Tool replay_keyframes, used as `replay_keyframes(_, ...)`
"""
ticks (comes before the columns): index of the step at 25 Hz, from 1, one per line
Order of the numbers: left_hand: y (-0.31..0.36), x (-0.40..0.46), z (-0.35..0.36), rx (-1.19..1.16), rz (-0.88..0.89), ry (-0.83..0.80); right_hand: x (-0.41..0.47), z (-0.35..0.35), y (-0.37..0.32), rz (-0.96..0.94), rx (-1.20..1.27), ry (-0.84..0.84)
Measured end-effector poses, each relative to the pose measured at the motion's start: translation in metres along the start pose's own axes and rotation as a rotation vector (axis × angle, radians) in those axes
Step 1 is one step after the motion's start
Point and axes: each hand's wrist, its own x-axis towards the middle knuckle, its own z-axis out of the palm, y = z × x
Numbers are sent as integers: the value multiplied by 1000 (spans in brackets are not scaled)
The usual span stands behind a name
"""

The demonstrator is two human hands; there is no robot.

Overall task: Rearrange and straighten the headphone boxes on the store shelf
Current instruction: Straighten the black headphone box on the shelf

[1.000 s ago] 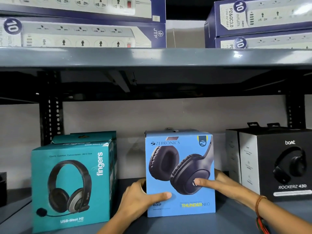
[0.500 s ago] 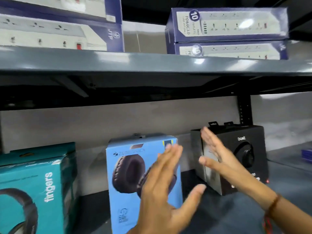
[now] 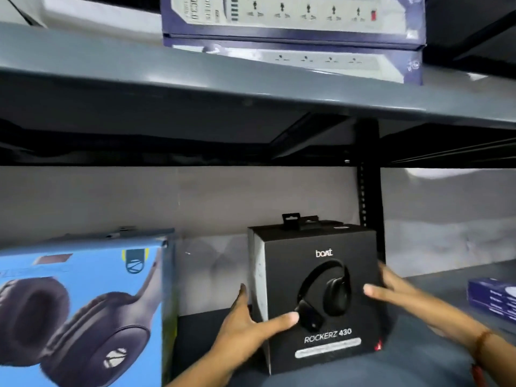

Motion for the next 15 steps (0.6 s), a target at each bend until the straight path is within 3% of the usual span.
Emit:
replay_keyframes(5,-4,13,13,132,54,-26,25,-6,35,109,78,-170)
replay_keyframes(15,-5,13,22,287,67,172,25,3,31,43,101,-141)
